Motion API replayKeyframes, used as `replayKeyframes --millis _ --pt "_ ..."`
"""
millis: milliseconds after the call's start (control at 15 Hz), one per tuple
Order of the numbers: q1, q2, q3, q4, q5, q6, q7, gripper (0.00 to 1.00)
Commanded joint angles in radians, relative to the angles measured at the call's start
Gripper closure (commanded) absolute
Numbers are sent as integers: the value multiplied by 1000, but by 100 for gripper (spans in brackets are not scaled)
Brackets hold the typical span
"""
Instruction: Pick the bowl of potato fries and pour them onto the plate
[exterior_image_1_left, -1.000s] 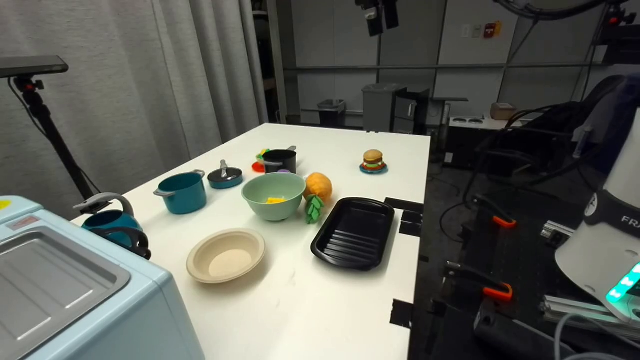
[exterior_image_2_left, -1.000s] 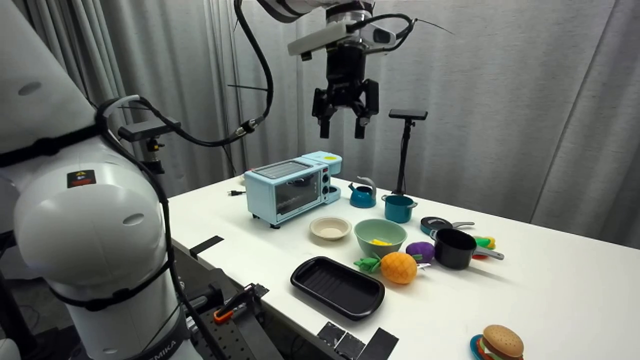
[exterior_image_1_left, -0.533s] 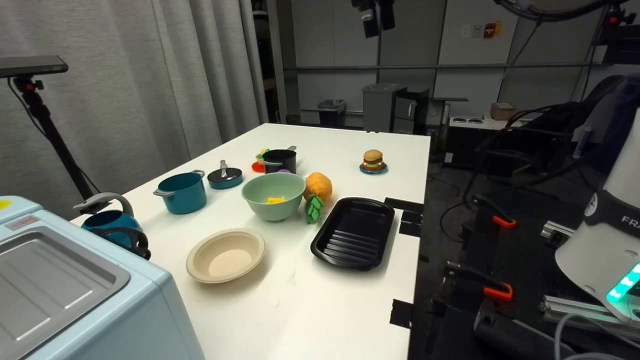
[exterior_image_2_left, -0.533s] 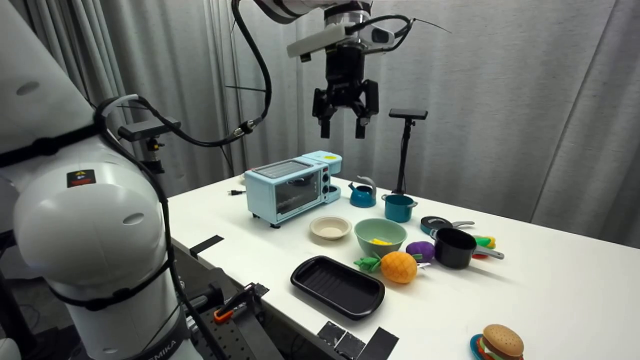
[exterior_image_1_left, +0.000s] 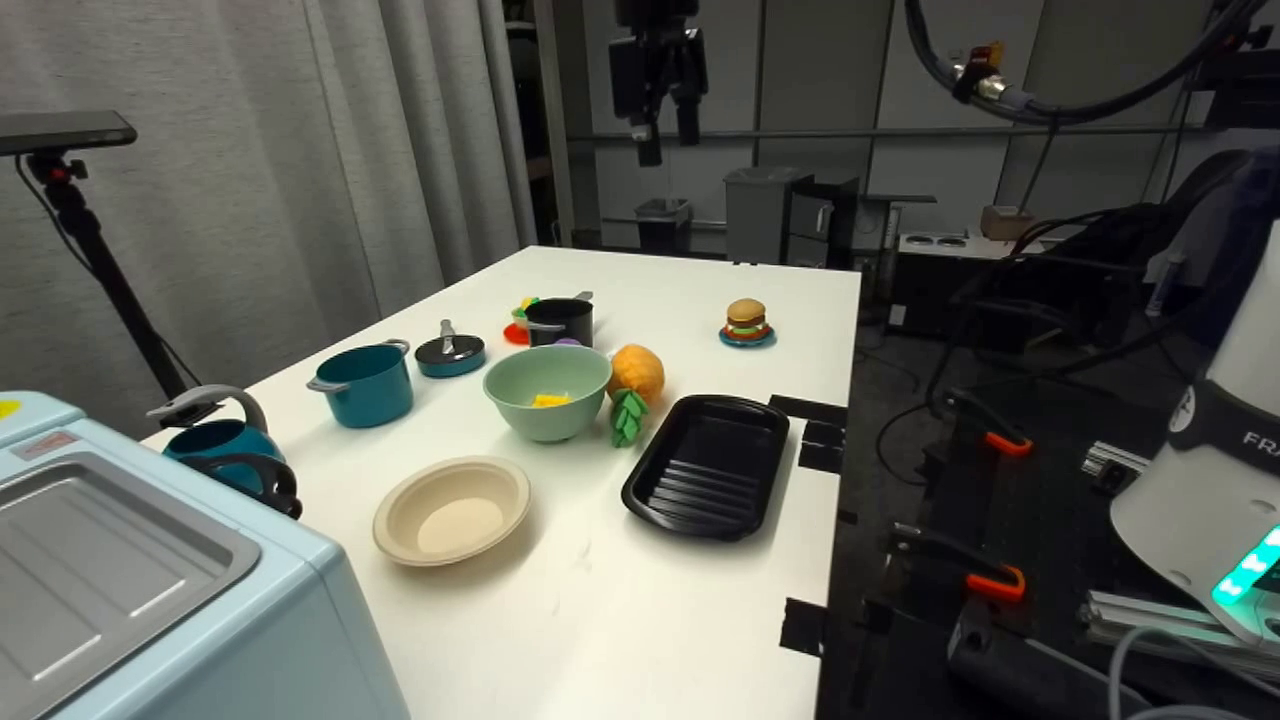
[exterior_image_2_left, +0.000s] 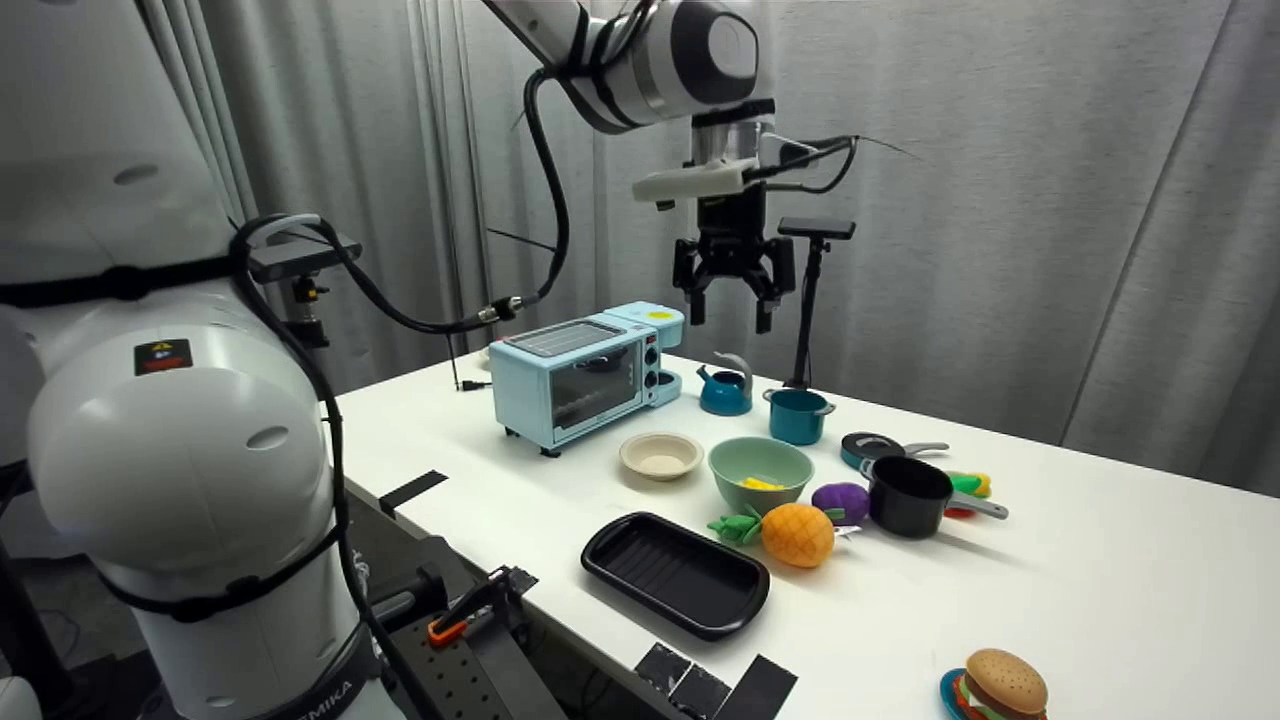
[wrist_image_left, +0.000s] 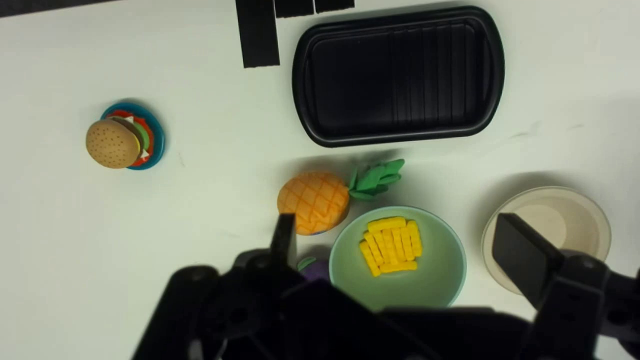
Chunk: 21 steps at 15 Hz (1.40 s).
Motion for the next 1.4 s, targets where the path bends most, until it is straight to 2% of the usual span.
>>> replayKeyframes --millis 0,333,400,467,800,1333 --pt "-4 143 -16 83 19 74 -42 0" --pt "-17 289 -32 204 26 98 -34 0" --pt "-18 289 -34 212 35 96 -39 0" --pt "-7 260 -31 158 3 107 -5 0" --pt "-11 283 -33 192 6 106 -5 0" --pt "-6 501 -35 355 0 90 -3 0"
